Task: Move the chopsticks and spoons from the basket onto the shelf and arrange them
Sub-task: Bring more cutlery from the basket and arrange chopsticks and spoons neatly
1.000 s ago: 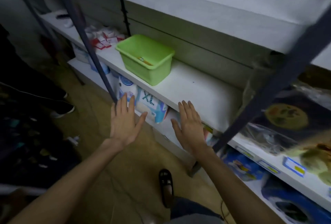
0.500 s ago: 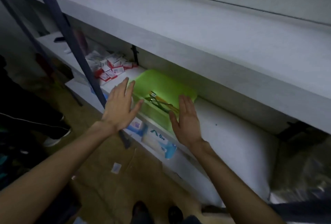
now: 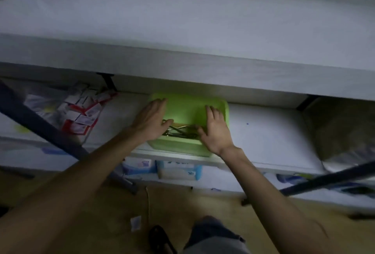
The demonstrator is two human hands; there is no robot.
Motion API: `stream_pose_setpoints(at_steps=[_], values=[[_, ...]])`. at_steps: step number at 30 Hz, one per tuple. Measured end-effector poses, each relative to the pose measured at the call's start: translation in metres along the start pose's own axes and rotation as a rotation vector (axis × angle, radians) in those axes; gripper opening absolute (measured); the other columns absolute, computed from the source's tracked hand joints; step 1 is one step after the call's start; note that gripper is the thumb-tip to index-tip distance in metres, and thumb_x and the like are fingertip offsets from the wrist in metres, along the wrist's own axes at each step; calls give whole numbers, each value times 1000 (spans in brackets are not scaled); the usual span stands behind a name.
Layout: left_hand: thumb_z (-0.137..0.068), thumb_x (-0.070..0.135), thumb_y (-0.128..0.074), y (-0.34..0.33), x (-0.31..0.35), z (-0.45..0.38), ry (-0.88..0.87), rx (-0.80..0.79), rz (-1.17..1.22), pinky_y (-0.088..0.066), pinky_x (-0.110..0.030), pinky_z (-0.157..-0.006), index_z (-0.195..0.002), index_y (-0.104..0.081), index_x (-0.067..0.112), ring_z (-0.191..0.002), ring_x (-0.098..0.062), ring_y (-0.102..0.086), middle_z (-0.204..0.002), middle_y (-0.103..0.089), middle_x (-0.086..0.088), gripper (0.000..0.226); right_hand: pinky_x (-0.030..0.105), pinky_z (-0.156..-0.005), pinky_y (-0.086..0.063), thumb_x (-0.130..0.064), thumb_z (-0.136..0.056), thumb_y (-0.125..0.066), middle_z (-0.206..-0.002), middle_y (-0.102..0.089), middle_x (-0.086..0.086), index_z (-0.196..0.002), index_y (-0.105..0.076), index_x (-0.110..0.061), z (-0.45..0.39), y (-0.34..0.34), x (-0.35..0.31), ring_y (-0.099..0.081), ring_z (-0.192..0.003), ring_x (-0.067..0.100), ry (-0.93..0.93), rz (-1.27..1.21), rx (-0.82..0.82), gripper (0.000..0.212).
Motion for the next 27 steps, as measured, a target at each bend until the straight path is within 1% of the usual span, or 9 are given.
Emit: stream_pose_setpoints(at_steps=[2,4,9,13,15,17,20,22,27], values=[[-96,45,-60,-6,-5,-16,-56,-166,-67,-44,-43,-104,-150,-32,14,-136,-32,-42,-151,-40,-13,68,39,-119,-29,-32,-95,-63,-159,-29,14,-157,-22,-9,-9,4,-1,-28,-145,34,-35,24,-127,78],[-92,45,-65,-14,-9,-29,-100,-283,-110,-47,-45,-101,-149,-32,17,-133,-31,-45,-149,-39,-10,72,38,-114,-36,-34,-92,-68,-157,-33,13,-156,-29,-14,-22,3,0,-37,-141,34,-69,65,-273,78],[-85,44,-71,-34,-12,-55,-235,-402,-303,-48,-38,-94,-136,-44,17,-124,-28,-50,-135,-45,-8,64,35,-94,-52,-44,-84,-75,-131,-59,6,-137,-53,-20,-50,-18,4,-60,-114,28,-108,170,-527,62],[-87,42,-69,-52,-10,-68,-279,-428,-390,-45,-35,-96,-139,-44,19,-127,-27,-50,-137,-49,-7,62,27,-73,-43,-56,-87,-65,-115,-67,4,-115,-61,-22,-59,-36,9,-60,-92,22,-45,294,-622,45],[-87,42,-68,-59,-14,-74,-265,-452,-426,-46,-36,-97,-138,-45,19,-125,-27,-52,-136,-50,-8,61,29,-79,-45,-56,-92,-58,-120,-66,7,-118,-62,-20,-62,-45,13,-64,-104,24,-12,346,-641,44],[-87,43,-68,-64,-16,-79,-260,-455,-455,-48,-37,-95,-137,-45,17,-122,-28,-55,-134,-51,-10,61,35,-93,-47,-51,-96,-57,-131,-60,9,-129,-57,-16,-65,-48,14,-60,-121,28,5,409,-658,49],[-90,39,-66,-66,-16,-86,-281,-425,-470,-48,-35,-89,-134,-48,16,-119,-28,-58,-132,-54,-9,53,40,-104,-44,-27,-100,-56,-141,-54,12,-136,-50,-9,-71,-48,12,-54,-129,30,16,483,-676,41],[-92,40,-65,-67,-17,-90,-297,-411,-475,-48,-36,-87,-132,-50,16,-117,-28,-59,-131,-54,-9,49,39,-102,-46,-25,-104,-48,-138,-57,11,-131,-54,-10,-73,-49,9,-57,-126,29,28,511,-661,32],[-93,51,-61,-69,-15,-96,-328,-425,-485,-47,-33,-84,-126,-57,16,-115,-27,-59,-128,-57,-8,48,37,-96,-47,-26,-106,-42,-134,-61,11,-126,-58,-10,-73,-44,4,-60,-122,28,27,471,-566,31]])
Point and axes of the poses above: each hand's wrist, its own z-axis away from the middle knuckle, its own y-axis out of the back of the hand, x = y × z, the point moved 2 cm from there along -z, towards the middle knuckle
